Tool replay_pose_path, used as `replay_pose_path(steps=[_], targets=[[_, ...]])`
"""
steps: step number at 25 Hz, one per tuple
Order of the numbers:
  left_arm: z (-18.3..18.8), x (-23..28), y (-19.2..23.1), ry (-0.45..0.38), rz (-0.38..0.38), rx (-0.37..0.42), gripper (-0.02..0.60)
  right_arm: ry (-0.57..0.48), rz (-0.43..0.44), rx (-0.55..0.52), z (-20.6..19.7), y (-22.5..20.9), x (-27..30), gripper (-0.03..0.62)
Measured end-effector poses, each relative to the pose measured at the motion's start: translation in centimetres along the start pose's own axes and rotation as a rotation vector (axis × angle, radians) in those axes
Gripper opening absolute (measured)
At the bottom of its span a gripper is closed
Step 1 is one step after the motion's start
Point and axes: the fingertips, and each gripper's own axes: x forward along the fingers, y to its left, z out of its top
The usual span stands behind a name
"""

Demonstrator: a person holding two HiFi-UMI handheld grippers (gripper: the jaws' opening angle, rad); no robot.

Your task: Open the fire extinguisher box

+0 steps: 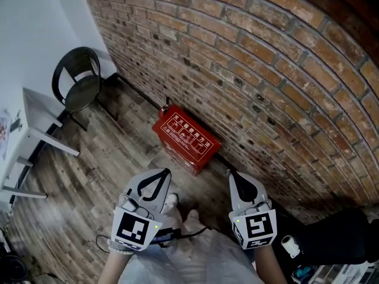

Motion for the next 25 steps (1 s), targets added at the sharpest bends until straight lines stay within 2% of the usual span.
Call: replay_pose_path(steps=[9,17,25], targets=[[-1.4,0.9,1.8,0.016,-0.007,-0.018,-0.002,0.050,0.028,0.055,-1.3,0.6,2.5,0.008],[-3.8,2.5,3.1,0.025,-0.018,-0.064,-0.002,0.104,0.055,0.085,-3.3,1.1,5.2,0.008],[-7.7,5.6,2.8,0.054,-0.094,-0.073,-0.002,0.169,0.089,0.111,-7.1,1.5,8.5,0.008]])
